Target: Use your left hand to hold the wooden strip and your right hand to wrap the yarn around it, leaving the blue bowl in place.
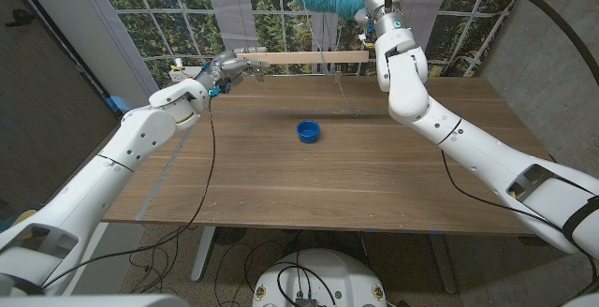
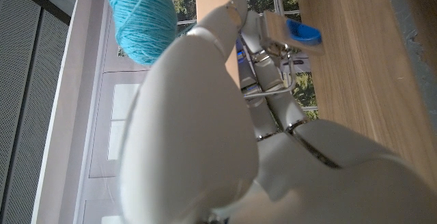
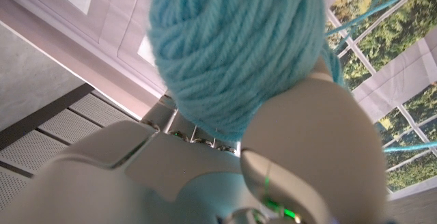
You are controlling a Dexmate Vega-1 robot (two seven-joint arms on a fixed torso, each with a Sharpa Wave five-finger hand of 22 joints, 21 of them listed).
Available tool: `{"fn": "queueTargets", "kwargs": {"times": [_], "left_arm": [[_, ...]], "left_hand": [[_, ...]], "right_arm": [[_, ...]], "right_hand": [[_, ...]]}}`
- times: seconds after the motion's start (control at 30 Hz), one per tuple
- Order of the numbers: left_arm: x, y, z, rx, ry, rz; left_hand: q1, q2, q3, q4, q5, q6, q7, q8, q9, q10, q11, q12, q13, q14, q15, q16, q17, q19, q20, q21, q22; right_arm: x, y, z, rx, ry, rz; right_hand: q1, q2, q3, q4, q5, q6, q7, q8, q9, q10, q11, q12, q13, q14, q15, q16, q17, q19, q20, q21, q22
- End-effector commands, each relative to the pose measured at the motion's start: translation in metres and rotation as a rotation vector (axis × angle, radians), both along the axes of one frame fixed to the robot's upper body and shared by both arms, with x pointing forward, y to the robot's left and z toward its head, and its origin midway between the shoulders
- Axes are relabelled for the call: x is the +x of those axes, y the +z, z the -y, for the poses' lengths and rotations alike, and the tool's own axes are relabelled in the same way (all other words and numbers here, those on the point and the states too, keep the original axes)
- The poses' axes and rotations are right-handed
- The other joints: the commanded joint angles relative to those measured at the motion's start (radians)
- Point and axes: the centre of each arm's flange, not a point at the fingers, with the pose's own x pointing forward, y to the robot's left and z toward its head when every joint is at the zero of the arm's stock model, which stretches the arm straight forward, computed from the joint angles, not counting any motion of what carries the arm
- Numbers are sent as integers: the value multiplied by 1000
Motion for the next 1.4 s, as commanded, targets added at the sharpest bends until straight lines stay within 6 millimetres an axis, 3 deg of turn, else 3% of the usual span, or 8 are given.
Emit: {"fn": "queueTargets", "kwargs": {"times": [0.03,0.57,1.0,1.4], "left_arm": [[9,2,4,9,-9,-6],[18,7,6,11,-8,-13],[28,13,9,25,-19,-14],[40,16,13,18,-28,-20]], "left_hand": [[-3,10,63,53,8,4,7,1,2,5,-8,-1,2,110,-105,8,3,48,-112,4,2],[-4,10,65,53,9,5,4,1,2,7,-10,-3,1,109,-105,7,3,48,-112,3,1],[-4,10,65,52,10,5,5,0,2,6,-8,-5,2,109,-106,7,3,50,-113,3,1],[-5,10,66,52,11,3,5,0,1,9,-13,-5,3,109,-107,7,2,52,-113,4,2]], "right_arm": [[-46,25,-22,12,19,-47],[-89,44,-36,114,38,-369],[-132,45,-16,204,76,-445],[-172,35,17,213,241,-501]], "right_hand": [[191,181,56,60,11,233,-236,3,3,151,-159,-2,5,2,-121,-5,5,-7,-83,5,3],[192,190,45,67,21,218,-230,-5,7,143,-154,-9,14,22,-122,-7,15,-16,-74,10,2],[199,194,39,66,25,212,-217,-8,10,144,-144,-12,20,39,-123,-4,24,-16,-73,16,1],[203,196,34,68,30,213,-217,-11,9,143,-141,-18,21,43,-122,-8,29,-15,-71,21,1]]}}
